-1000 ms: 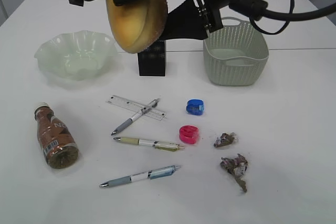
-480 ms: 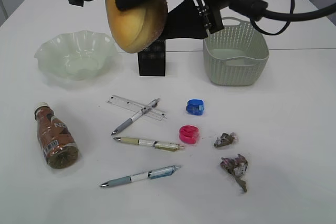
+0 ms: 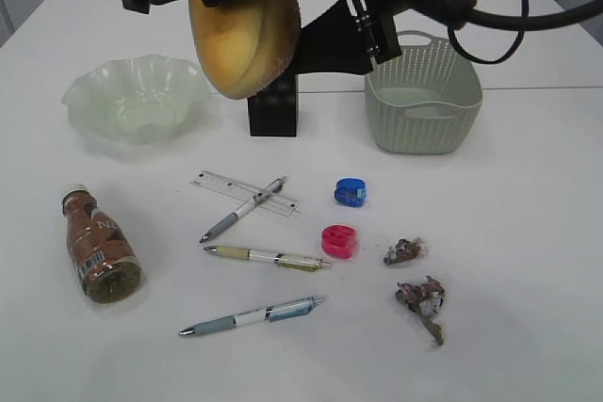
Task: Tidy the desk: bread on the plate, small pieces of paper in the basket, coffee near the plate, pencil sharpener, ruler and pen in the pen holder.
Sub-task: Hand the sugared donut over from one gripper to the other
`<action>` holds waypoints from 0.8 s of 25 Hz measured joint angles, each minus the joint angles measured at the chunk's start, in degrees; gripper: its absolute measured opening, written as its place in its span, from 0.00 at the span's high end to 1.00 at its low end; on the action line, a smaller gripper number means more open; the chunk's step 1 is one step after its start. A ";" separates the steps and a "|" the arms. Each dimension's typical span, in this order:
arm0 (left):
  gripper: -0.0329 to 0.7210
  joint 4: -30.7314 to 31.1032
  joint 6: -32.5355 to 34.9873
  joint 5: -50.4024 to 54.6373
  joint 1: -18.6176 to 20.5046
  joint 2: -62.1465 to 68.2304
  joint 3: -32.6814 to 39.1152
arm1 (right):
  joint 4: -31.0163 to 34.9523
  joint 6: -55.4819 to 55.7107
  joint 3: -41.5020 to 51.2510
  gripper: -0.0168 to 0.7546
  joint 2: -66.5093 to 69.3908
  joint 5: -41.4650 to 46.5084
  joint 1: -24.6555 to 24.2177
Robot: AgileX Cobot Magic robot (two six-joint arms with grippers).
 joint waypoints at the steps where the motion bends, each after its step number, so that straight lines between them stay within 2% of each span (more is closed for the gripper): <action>1: 0.72 0.09 -0.12 0.00 0.00 0.00 0.00 | 0.15 0.09 0.00 0.14 0.00 0.00 0.00; 4: 0.72 0.48 -0.24 0.00 -0.11 0.00 0.00 | 0.18 0.32 0.00 0.14 0.00 0.10 0.00; 11: 0.72 0.59 -0.81 0.02 -0.11 0.00 0.00 | -0.43 0.43 0.00 0.25 0.00 0.19 0.00; 20: 0.73 1.75 -0.93 0.02 -0.19 0.00 -0.04 | 0.00 0.53 0.00 0.26 0.00 0.48 -1.99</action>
